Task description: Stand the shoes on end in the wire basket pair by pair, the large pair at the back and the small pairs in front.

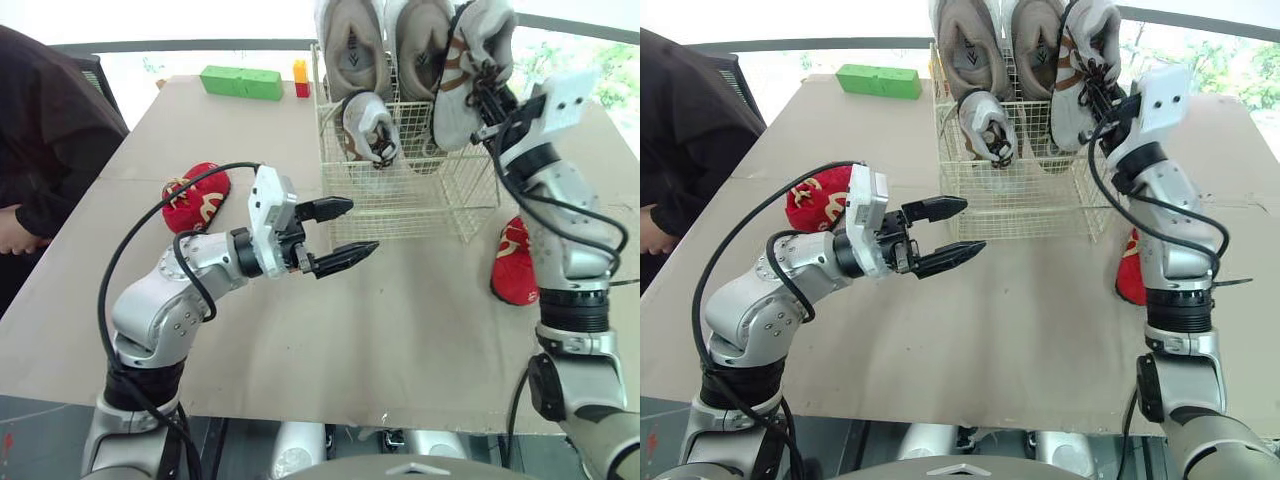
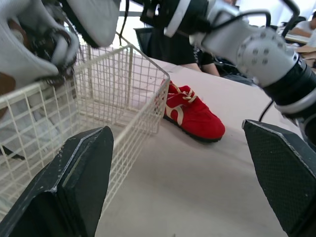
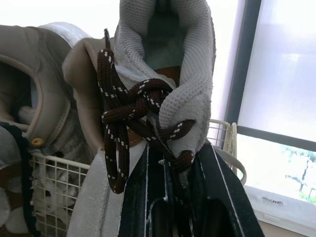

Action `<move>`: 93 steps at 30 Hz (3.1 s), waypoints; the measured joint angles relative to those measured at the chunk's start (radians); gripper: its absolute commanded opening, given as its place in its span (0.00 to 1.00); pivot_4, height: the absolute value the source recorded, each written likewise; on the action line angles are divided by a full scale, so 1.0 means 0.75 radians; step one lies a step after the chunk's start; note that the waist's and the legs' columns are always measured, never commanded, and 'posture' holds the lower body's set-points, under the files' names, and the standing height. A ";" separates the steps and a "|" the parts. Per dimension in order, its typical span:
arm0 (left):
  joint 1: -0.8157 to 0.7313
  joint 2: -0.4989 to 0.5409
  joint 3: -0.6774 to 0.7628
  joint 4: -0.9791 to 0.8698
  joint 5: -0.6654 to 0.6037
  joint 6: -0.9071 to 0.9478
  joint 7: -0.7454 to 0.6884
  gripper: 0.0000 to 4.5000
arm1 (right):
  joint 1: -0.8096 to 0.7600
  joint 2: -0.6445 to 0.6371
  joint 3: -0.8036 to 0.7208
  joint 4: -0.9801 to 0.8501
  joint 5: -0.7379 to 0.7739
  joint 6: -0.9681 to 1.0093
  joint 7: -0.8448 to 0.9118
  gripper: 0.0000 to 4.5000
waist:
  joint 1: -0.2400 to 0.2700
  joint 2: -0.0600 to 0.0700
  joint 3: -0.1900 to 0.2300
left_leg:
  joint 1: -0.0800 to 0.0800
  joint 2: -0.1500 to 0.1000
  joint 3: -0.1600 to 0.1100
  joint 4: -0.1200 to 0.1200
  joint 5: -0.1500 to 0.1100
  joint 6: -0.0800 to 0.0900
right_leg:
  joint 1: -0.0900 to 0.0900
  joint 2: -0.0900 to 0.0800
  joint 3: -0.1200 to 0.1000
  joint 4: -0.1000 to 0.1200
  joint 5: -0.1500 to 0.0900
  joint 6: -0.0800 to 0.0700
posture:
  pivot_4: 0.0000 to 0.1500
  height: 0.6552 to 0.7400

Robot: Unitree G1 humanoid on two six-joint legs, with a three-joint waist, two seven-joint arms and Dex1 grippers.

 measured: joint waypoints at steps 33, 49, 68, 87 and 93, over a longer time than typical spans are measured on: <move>0.060 -0.100 0.133 0.034 -0.048 -0.045 0.272 1.00 | 0.720 -0.544 -0.135 -0.542 0.393 0.168 0.620 0.86 | 0.025 0.000 0.000 | 0.000 0.000 -0.002 -0.002 -0.001 0.001 | 0.003 -0.001 -0.001 -0.005 0.000 -0.001 | 1.00 1.00; 0.492 0.044 0.514 0.320 0.054 -0.125 0.315 1.00 | 1.183 -0.608 -0.420 -0.944 0.696 0.314 0.773 0.86 | 0.014 -0.001 -0.001 | 0.003 0.001 -0.004 -0.003 -0.004 0.006 | 0.004 0.001 -0.002 -0.003 -0.002 0.002 | 1.00 1.00; -0.003 0.085 0.387 1.019 0.471 -0.352 0.441 0.62 | 1.140 -0.610 -0.289 -1.031 0.779 0.360 0.743 0.87 | 0.046 -0.015 -0.005 | 0.000 -0.001 -0.003 0.000 -0.004 0.006 | 0.003 -0.005 -0.006 -0.003 0.000 0.000 | 1.00 1.00; -0.239 -0.102 0.508 0.746 0.406 -0.666 0.563 0.05 | 0.740 -0.569 -0.187 -1.023 0.551 0.403 0.423 0.87 | 0.047 -0.020 -0.004 | -0.003 -0.001 -0.006 0.004 -0.003 0.005 | 0.004 -0.006 -0.010 -0.003 0.000 0.000 | 1.00 1.00; -0.531 -0.113 0.392 0.522 0.329 -0.673 0.513 0.05 | 0.149 -0.646 -0.163 -0.921 0.708 0.589 0.323 0.87 | 0.044 -0.018 -0.004 | -0.003 -0.001 -0.005 0.005 -0.003 0.004 | 0.005 -0.005 -0.010 -0.004 0.000 0.000 | 1.00 1.00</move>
